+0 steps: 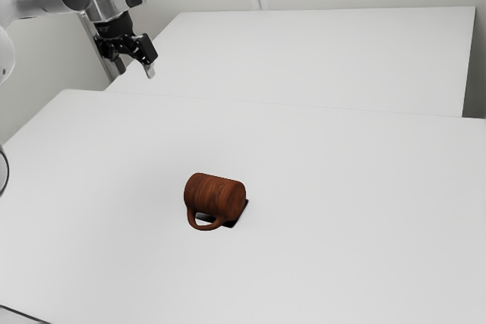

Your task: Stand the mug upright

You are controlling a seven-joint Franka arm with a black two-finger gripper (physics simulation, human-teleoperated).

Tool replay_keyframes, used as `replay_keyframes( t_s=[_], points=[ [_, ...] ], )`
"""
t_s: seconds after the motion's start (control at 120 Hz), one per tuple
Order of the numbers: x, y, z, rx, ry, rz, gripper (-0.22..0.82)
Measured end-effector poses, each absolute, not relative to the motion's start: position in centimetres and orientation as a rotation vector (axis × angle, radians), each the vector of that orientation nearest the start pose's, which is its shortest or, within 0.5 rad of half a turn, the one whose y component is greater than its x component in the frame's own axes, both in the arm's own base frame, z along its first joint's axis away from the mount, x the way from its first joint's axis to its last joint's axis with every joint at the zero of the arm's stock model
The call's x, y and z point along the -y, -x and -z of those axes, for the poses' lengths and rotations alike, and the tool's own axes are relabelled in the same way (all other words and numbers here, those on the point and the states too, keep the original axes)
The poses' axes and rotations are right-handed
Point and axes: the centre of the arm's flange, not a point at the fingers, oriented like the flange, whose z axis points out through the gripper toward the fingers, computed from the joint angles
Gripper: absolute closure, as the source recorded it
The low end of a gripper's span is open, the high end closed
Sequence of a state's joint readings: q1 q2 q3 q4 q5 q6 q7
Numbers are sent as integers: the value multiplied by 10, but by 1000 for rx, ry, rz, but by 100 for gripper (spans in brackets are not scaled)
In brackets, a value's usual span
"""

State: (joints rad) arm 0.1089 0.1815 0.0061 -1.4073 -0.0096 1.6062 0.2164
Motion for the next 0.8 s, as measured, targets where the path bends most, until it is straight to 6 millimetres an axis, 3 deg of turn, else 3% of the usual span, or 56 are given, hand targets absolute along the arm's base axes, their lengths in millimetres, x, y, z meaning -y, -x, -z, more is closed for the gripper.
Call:
replay_keyframes(
  t_s=[0.292, 0.425, 0.6, 0.708, 0.8],
  points=[
    [-67, -604, -588, -123, 3160, -20, 0],
    [-57, -577, -565, -88, 3297, -110, 0],
    [-78, -556, -492, 94, 3616, -242, 0],
    [-93, -550, -437, 206, 3790, -305, 0],
    [-93, -541, -389, 280, 3925, -329, 0]
  ],
)
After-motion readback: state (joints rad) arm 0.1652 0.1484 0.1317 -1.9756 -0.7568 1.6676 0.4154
